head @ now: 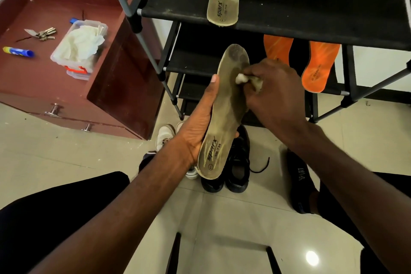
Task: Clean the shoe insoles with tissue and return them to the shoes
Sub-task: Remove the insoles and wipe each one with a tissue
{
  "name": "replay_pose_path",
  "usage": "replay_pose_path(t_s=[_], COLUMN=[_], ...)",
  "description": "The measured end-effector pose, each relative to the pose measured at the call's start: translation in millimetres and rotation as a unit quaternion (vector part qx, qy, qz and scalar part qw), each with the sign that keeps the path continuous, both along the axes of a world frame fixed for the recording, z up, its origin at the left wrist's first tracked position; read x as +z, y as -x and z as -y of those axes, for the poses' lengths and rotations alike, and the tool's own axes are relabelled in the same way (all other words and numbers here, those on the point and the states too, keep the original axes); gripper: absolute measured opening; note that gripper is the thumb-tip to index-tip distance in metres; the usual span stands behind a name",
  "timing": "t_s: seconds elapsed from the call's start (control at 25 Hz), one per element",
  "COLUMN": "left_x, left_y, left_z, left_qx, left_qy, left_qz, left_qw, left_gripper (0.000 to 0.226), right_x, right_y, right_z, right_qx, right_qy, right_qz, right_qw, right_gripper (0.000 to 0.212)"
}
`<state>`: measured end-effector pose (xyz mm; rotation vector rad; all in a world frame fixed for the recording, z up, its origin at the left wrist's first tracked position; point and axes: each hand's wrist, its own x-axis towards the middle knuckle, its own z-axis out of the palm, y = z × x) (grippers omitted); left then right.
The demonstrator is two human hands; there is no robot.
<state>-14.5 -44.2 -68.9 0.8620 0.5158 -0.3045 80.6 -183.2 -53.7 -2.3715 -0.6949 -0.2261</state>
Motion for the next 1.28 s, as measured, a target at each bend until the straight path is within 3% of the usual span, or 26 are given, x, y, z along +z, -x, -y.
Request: replay_pose_path(t_s=[0.08,0.24,0.4,0.52,0.56,0.68,0.72,0.8,0.88,1.04,1.12,1.2,1.28], left_x=[2,7,9,6,3,4,6,4,1,3,0,0,-1], left_y=[1,0,0,1,0,1,2,6,7,1,2,4,3], left_z=[1,0,3,0,-1,2,2,-3,-9,-4,-3,-5,-8], left_qx=[-0.003,0.049,0.042,0.085,0.086,0.059,0.057,0.072,0.086,0.102,0.118,0.126,0.120], left_qy=[-0.009,0.039,-0.004,0.045,0.063,0.059,0.057,0.051,0.076,0.091,0.078,0.086,0.113], left_qz=[0.013,0.000,0.007,0.014,0.016,0.028,0.027,0.014,0.005,0.027,0.028,0.010,0.011], left_qw=[1.000,0.998,0.999,0.995,0.994,0.996,0.996,0.996,0.993,0.990,0.989,0.988,0.986], left_gripper=[0.073,0.064,0.065,0.064,0.065,0.066,0.067,0.076,0.081,0.068,0.058,0.058,0.069], right_x=[0,4,3,5,4,2,3,3,3,-3,-2,1,-2], right_y=[2,38,22,47,49,32,32,49,62,40,53,66,53], right_z=[-2,-7,-4,-11,-11,-7,-8,-13,-10,-9,-17,-17,-11], right_qx=[0.022,0.175,0.054,0.181,0.184,0.058,0.061,0.163,0.235,0.083,0.148,0.220,0.179], right_qy=[-0.023,-0.028,-0.002,-0.026,-0.008,-0.018,-0.043,-0.070,-0.023,-0.029,-0.068,-0.046,-0.015], right_qz=[-0.022,-0.086,-0.022,-0.063,-0.059,-0.025,-0.044,-0.086,-0.093,-0.037,-0.073,-0.101,-0.079], right_qw=[0.999,0.980,0.998,0.981,0.981,0.998,0.996,0.980,0.967,0.995,0.984,0.969,0.981], right_gripper=[0.024,0.019,0.022,0.018,0.018,0.022,0.023,0.022,0.020,0.019,0.017,0.017,0.017])
